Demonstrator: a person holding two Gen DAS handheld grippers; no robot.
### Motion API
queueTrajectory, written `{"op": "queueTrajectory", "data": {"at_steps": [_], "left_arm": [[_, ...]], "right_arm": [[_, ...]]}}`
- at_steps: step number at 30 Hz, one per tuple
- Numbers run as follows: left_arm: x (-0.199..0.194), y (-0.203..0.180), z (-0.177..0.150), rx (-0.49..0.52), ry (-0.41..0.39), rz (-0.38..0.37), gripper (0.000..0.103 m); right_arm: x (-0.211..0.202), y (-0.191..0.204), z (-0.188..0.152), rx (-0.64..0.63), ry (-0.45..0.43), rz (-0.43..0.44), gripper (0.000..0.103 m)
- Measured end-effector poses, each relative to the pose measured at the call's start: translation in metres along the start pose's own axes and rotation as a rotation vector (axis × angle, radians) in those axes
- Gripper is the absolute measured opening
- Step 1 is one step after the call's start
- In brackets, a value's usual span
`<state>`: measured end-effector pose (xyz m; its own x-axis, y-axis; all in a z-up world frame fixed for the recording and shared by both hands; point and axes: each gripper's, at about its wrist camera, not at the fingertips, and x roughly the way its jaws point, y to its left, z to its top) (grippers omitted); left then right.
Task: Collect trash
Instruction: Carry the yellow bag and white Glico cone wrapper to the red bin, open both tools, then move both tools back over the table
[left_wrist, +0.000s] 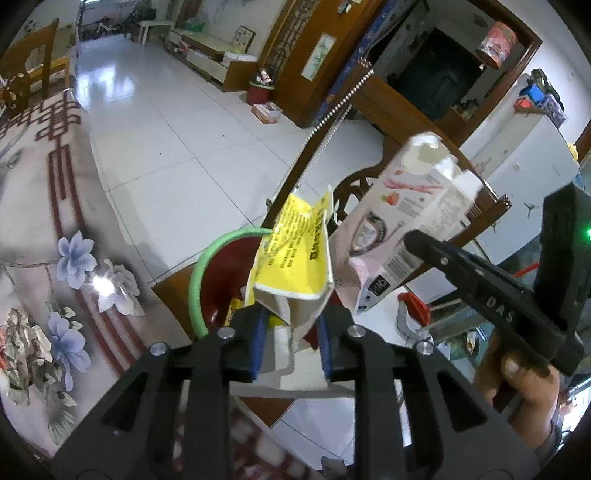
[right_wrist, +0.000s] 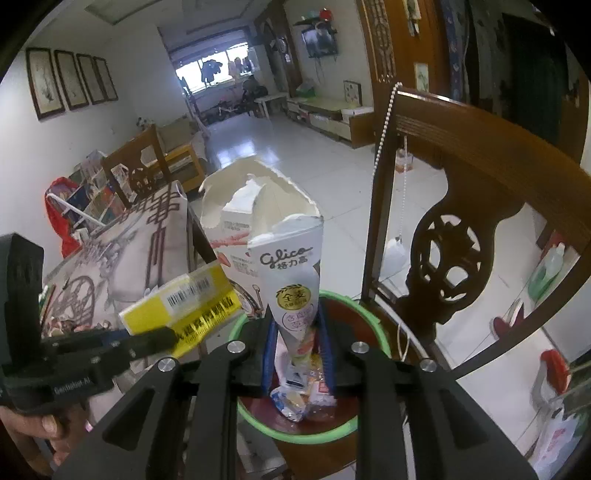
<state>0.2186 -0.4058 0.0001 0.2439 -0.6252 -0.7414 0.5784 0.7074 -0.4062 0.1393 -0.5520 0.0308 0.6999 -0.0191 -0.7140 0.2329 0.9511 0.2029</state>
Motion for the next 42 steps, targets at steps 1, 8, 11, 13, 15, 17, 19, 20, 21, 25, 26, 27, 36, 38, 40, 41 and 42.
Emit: {"op": "queueTrajectory", "data": {"at_steps": [1,8,11,13,15,17,19,20,21,25,26,27,36,38,40,41,42], "left_arm": [[0.001,-0.001,0.000,0.005,0.002,0.003,0.047],[-0.007,0.011,0.000,-0.038,-0.040,0.027,0.091],[-0.011,0.011,-0.002,-0.025,-0.042,0.034,0.098],[-0.013,0.011,-0.002,-0.013,-0.041,0.049,0.098],[-0.014,0.012,-0.004,-0.001,-0.034,0.070,0.098],[-0.017,0.010,-0.006,0.019,-0.035,0.081,0.098],[-0.023,0.010,-0.009,0.030,-0.041,0.094,0.098],[-0.026,0.011,-0.011,0.030,-0.045,0.096,0.098],[-0.029,0.012,-0.012,0.027,-0.049,0.095,0.098],[-0.048,0.016,-0.018,0.022,-0.072,0.105,0.098],[-0.053,0.016,-0.021,0.024,-0.078,0.112,0.098],[-0.061,0.018,-0.025,0.029,-0.088,0.125,0.098],[-0.145,0.062,-0.065,-0.039,-0.166,0.231,0.098],[-0.163,0.076,-0.075,-0.066,-0.182,0.253,0.098],[-0.179,0.088,-0.085,-0.085,-0.193,0.273,0.098],[-0.190,0.097,-0.092,-0.101,-0.200,0.289,0.098],[-0.197,0.102,-0.096,-0.111,-0.205,0.299,0.098]], "right_arm": [[0.003,0.000,0.000,0.010,0.005,0.007,0.028],[-0.002,0.002,0.002,0.017,-0.035,0.000,0.079],[-0.002,0.001,0.003,0.019,-0.041,-0.003,0.088],[-0.004,0.000,0.003,0.023,-0.051,-0.012,0.096],[-0.004,0.000,0.003,0.025,-0.053,-0.018,0.096],[-0.001,0.000,0.003,0.026,-0.039,-0.017,0.096],[-0.001,0.002,0.002,0.026,-0.034,-0.014,0.096],[-0.003,0.002,0.003,0.026,-0.036,-0.013,0.096],[-0.004,0.004,0.003,0.026,-0.039,-0.009,0.096],[-0.011,0.017,0.002,0.010,-0.047,0.007,0.096],[-0.014,0.023,0.001,-0.001,-0.051,0.013,0.096],[-0.016,0.028,0.001,-0.014,-0.053,0.017,0.096],[-0.024,0.101,-0.019,-0.133,-0.028,0.087,0.096],[-0.024,0.117,-0.025,-0.147,-0.018,0.105,0.096],[-0.024,0.136,-0.033,-0.165,-0.005,0.123,0.096],[-0.025,0.143,-0.035,-0.170,-0.001,0.131,0.096],[-0.025,0.150,-0.037,-0.177,0.003,0.138,0.096]]}}
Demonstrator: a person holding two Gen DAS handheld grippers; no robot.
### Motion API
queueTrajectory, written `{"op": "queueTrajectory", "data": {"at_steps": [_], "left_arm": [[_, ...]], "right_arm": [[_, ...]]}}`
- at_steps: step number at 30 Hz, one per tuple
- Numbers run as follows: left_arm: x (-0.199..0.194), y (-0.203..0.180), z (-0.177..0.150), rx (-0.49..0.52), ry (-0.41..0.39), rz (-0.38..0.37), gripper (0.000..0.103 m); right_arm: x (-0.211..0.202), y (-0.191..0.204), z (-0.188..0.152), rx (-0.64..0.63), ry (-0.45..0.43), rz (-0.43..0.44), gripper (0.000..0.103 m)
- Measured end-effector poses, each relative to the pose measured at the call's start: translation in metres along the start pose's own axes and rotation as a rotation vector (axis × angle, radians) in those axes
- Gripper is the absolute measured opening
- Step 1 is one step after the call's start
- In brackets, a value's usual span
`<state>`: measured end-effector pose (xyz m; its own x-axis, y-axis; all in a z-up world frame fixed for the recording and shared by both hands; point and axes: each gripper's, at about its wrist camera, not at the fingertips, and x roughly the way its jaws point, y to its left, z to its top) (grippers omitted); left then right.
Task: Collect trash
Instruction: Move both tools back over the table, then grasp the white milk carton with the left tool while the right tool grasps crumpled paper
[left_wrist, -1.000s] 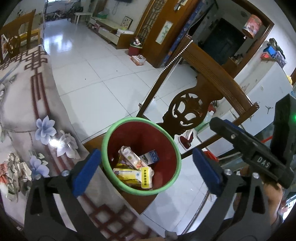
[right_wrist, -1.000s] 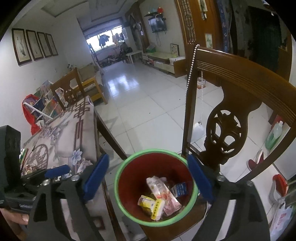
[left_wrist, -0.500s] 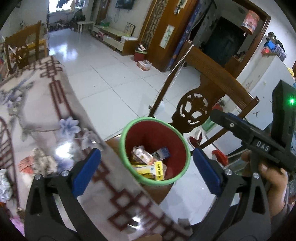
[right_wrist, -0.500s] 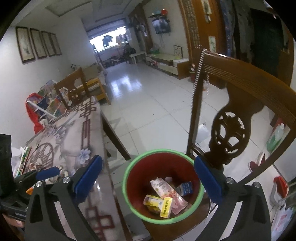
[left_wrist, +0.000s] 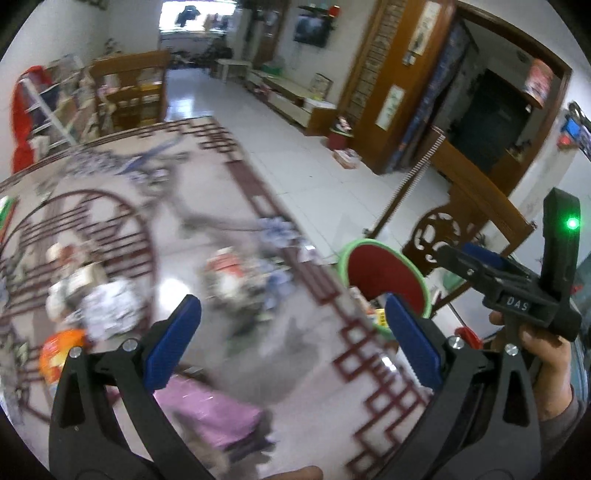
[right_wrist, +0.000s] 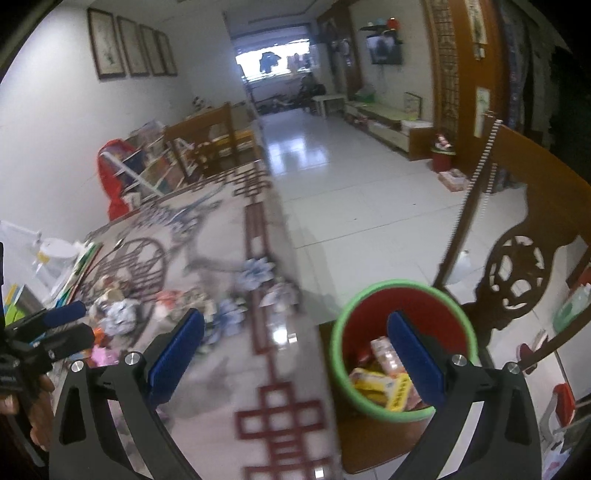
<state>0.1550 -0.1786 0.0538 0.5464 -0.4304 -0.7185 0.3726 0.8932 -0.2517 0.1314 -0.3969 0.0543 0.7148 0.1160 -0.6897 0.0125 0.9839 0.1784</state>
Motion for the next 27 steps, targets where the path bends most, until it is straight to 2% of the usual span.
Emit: {"op": "queueTrajectory", "data": {"at_steps": [15,21,27], "left_arm": [[-0.104,0.144,-0.057,-0.150,-0.053,0.214,0.098],[-0.128,0.191,-0.081,-0.225,-0.043,0.282,0.098],[-0.141,0.225,-0.097,-0.257,-0.023,0.355,0.098]], "right_arm": [[0.021,0.134,-0.015,-0.162,0.057,0.114,0.096],[0.037,0.161,-0.015,-0.211,0.082,0.127,0.096],[0.055,0.178,-0.018,-0.242,0.110,0.138,0.096]]}}
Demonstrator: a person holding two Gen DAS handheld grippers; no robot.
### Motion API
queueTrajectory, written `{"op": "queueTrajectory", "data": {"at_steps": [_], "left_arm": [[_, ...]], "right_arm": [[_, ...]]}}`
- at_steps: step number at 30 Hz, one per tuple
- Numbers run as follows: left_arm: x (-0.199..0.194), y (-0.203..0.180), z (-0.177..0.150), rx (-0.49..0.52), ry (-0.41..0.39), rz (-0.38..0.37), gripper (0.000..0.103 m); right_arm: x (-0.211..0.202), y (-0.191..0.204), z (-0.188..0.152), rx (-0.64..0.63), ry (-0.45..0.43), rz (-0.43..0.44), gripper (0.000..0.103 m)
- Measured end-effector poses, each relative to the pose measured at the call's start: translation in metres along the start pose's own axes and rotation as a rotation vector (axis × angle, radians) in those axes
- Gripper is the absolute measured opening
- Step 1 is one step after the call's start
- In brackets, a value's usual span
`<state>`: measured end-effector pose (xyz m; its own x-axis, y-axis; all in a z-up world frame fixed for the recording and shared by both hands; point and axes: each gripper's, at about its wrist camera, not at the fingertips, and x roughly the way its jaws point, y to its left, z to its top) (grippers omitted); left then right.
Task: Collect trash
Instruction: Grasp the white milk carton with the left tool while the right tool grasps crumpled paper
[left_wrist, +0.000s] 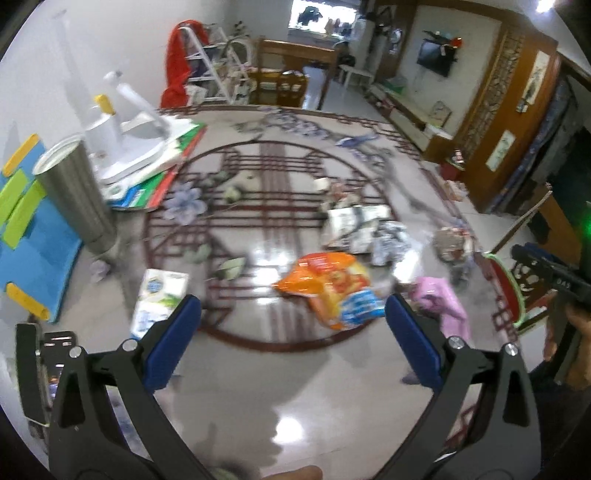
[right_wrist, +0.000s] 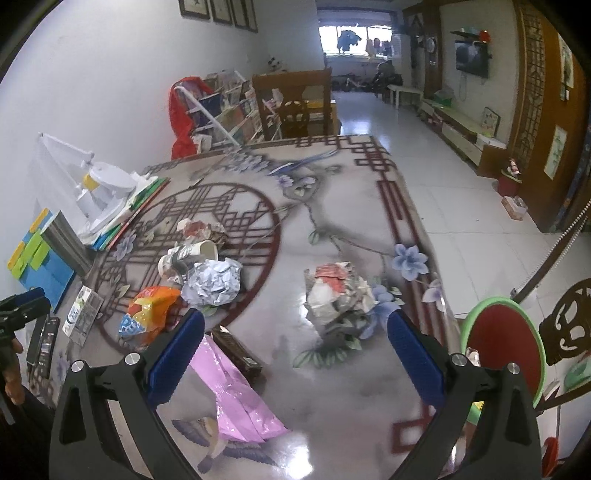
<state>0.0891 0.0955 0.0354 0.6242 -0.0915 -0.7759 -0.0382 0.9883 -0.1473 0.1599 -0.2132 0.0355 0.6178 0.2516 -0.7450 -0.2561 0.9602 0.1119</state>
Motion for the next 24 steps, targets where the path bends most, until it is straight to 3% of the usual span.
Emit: {"op": "queueTrajectory", "data": {"at_steps": [7,15,24], "left_arm": [[0.025,0.046,-0.001,-0.014,0.065,0.123,0.098],[0.065,0.094,-0.019,-0.070,0.162,0.179,0.098],[0.101,0.112,-0.030,-0.078,0.243,0.222,0.098]], "right_arm": [[0.031,0.004,0.002,-0.044,0.049,-0.011,0.096],[0.073,-0.005,0.007,-0.089,0.087,-0.056,0.096],[0.110,-0.030,0.004,-0.052,0.144,-0.069,0.096]]}}
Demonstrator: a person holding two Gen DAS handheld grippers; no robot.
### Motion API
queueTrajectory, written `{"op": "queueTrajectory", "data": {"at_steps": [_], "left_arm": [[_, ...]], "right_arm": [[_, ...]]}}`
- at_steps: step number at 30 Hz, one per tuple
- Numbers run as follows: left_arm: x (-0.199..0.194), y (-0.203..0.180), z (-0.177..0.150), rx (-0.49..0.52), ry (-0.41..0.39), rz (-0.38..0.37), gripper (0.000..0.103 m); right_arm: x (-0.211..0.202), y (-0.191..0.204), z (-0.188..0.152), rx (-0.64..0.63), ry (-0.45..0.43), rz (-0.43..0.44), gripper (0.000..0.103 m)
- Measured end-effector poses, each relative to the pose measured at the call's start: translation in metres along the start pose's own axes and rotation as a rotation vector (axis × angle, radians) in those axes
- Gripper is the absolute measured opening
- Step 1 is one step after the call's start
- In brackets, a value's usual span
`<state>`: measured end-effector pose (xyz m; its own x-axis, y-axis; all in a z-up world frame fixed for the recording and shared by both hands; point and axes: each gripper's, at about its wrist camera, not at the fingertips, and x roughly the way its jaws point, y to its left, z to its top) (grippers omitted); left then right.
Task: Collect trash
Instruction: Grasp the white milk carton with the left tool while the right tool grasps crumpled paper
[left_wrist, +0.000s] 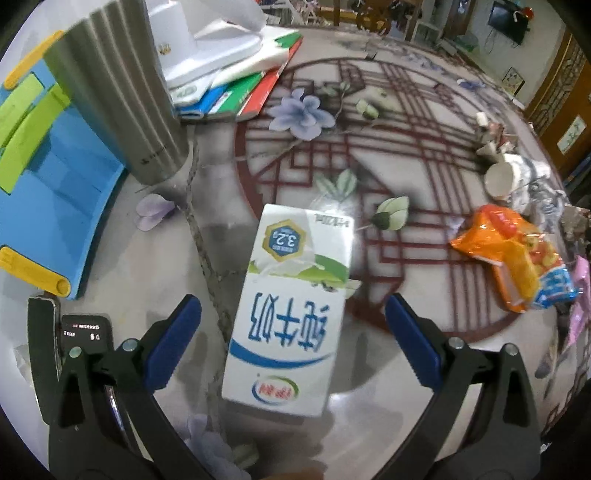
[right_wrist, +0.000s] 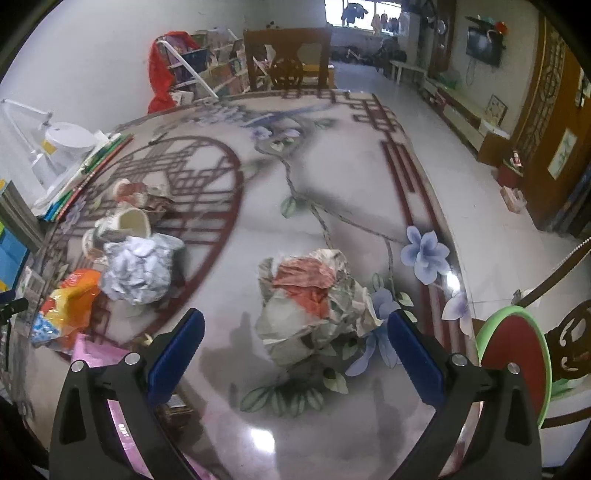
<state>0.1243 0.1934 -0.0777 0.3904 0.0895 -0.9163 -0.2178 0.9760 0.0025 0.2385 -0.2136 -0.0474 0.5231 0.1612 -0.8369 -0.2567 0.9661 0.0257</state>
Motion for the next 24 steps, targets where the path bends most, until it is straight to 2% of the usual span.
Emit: {"op": "queueTrajectory", "data": {"at_steps": [2,5,9,12,16,18,22,24], "left_arm": [[0.005,0.002,0.001,-0.009,0.007,0.003,0.098],[0.010,0.005,0.001,-0.045,0.020,-0.040,0.098],[0.011,0.005,0.000,-0.057,0.014,-0.035,0.097],[0.014,0.005,-0.001,-0.064,0.029,-0.046,0.090],[0.018,0.002,0.000,-0.050,0.031,-0.039,0.073],[0.016,0.001,0.000,-0.042,0.025,-0.035,0.057],[0.015,0.003,0.000,-0.047,0.018,-0.041,0.051],[0.015,0.001,-0.001,-0.039,0.017,-0.041,0.051]], "right_arm": [[0.007,-0.003,0.000,0.001,0.013,-0.006,0.096],[0.014,-0.007,0.001,0.010,0.021,-0.004,0.096],[0.021,-0.009,0.002,0.010,0.022,-0.013,0.096],[0.024,-0.008,0.001,0.005,0.025,-0.019,0.094],[0.028,-0.009,0.000,0.000,0.034,-0.027,0.081],[0.030,-0.008,-0.002,-0.009,0.036,-0.037,0.075],[0.028,-0.006,-0.003,-0.030,0.030,-0.042,0.056],[0.027,-0.006,-0.002,-0.028,0.029,-0.046,0.052]]}}
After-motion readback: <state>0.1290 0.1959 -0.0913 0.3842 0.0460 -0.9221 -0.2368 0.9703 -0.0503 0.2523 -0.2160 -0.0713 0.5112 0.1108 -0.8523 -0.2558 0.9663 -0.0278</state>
